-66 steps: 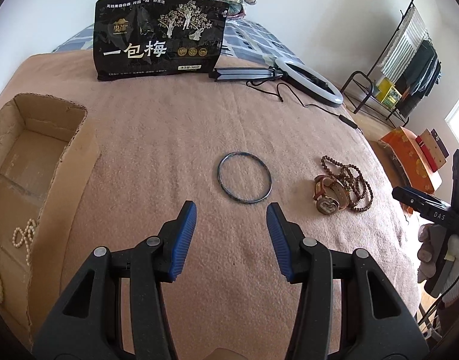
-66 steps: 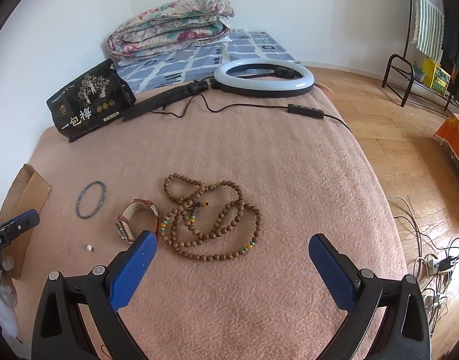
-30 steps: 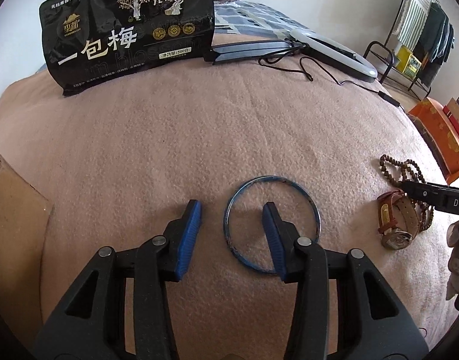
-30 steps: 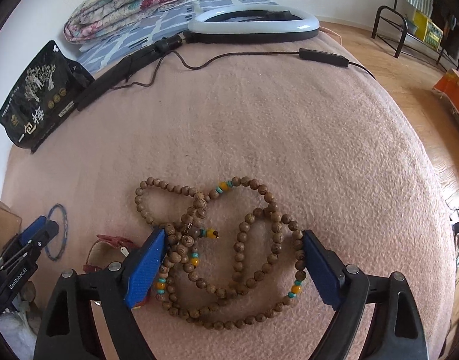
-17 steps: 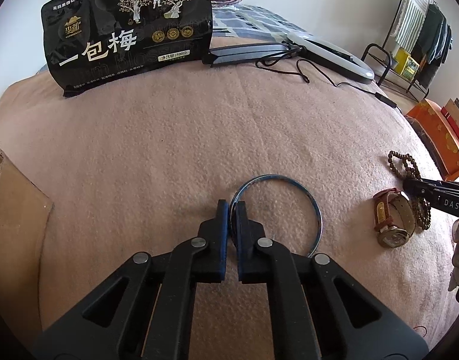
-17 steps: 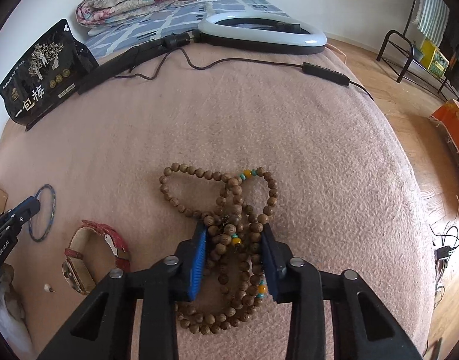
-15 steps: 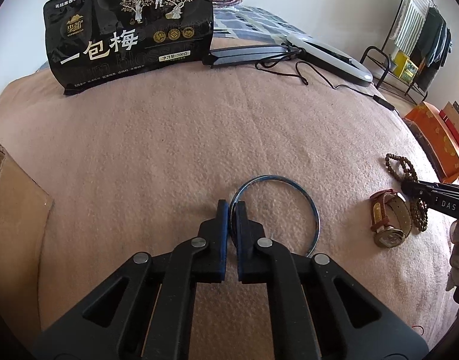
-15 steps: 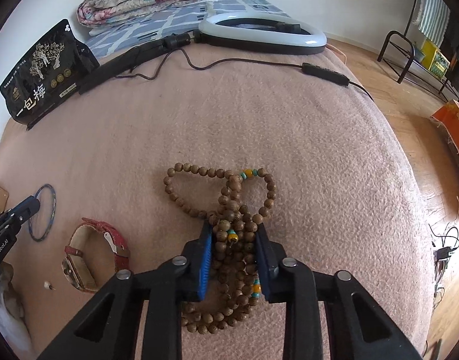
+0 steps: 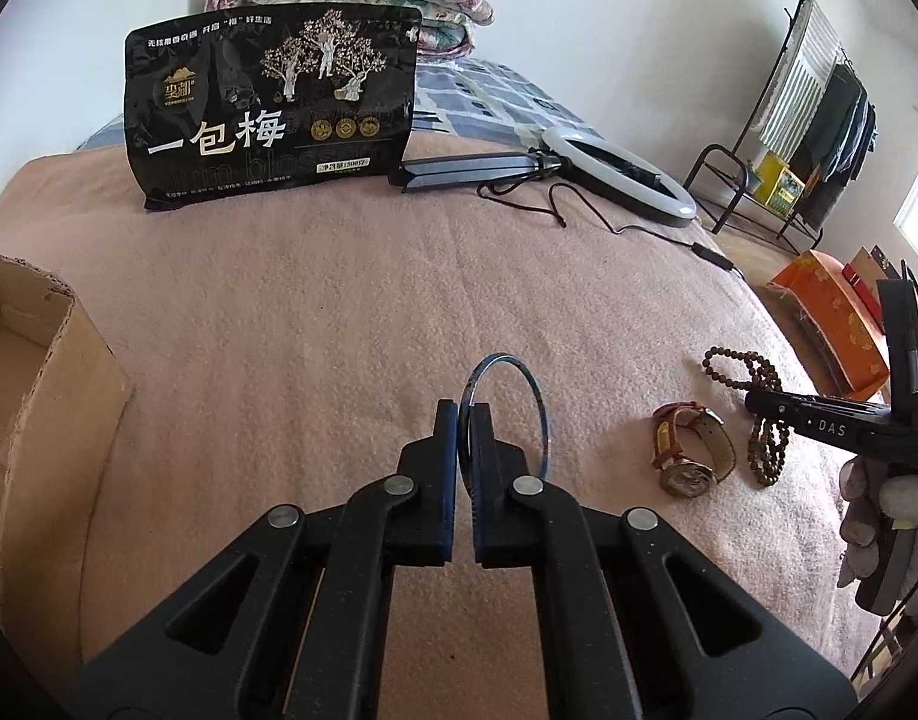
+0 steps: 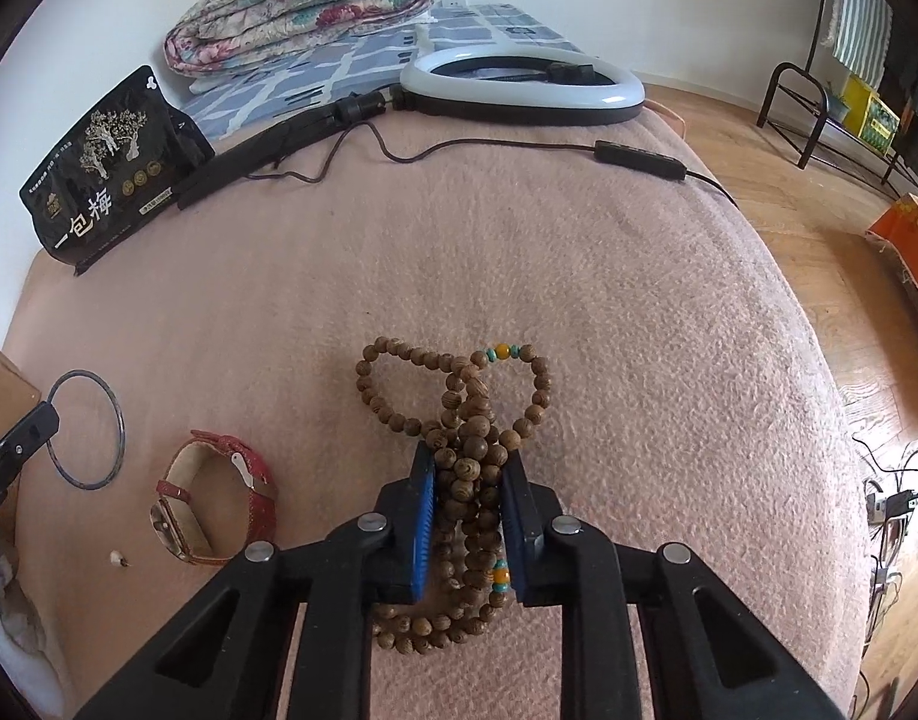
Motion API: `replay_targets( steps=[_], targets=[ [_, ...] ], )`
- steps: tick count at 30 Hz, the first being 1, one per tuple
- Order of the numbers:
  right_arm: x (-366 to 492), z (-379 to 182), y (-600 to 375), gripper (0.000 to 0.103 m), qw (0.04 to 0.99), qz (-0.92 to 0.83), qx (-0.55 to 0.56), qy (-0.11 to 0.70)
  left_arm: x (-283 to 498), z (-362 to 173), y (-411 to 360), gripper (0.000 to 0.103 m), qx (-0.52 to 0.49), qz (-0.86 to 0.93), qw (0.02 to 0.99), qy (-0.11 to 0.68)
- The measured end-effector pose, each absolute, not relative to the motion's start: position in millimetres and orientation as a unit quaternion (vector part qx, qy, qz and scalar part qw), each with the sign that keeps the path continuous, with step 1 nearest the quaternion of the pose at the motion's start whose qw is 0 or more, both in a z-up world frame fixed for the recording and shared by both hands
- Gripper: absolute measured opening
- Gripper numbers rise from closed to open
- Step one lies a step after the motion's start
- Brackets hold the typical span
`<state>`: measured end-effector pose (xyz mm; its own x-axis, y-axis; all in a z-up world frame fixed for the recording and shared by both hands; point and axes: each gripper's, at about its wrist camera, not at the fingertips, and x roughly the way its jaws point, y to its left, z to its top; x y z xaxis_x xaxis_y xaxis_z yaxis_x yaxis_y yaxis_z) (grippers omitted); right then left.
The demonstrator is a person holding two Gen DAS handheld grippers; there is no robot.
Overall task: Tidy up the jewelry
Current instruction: 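Grasp the blue bangle with the left gripper while the right grasps the wooden mala, then carry the bangle and mala in both grippers over the cardboard box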
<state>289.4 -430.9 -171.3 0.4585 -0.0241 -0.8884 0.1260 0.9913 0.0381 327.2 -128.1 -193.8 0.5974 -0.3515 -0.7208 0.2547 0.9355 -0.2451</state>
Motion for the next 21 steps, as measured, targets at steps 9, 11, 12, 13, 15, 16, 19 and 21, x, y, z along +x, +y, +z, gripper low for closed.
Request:
replay_targets(
  steps=[9,11,12,13,15,16,19,21],
  targets=[
    [280,-148,-427,0.018,0.865,-0.041,0.038,0.498,309,-173,-131,0.001,-0.044,-0.176,0.903,0.389],
    [278,-142,-425,0.018,0.868,-0.04,0.035,0.494,305,-169,-132,0.001,-0.043,-0.178,0.905,0.385],
    [277,-139,-424,0.018,0.869,-0.039,0.036,0.492,303,-167,-131,0.001,-0.042,-0.178,0.905,0.383],
    [276,-135,-424,0.018,0.87,-0.038,0.036,0.489,301,-164,-131,0.001,-0.043,-0.179,0.906,0.381],
    [273,-129,-422,0.018,0.873,-0.036,0.035,0.485,298,-158,-130,0.001,-0.044,-0.18,0.907,0.377],
    [273,-126,-420,0.018,0.874,-0.035,0.034,0.483,297,-156,-129,0.001,-0.045,-0.181,0.908,0.375],
    [268,-116,-417,0.018,0.878,-0.033,0.031,0.476,292,-147,-127,0.001,-0.047,-0.183,0.91,0.369],
    [264,-108,-414,0.018,0.881,-0.032,0.031,0.471,287,-141,-125,0.001,-0.048,-0.183,0.912,0.365]
  ],
)
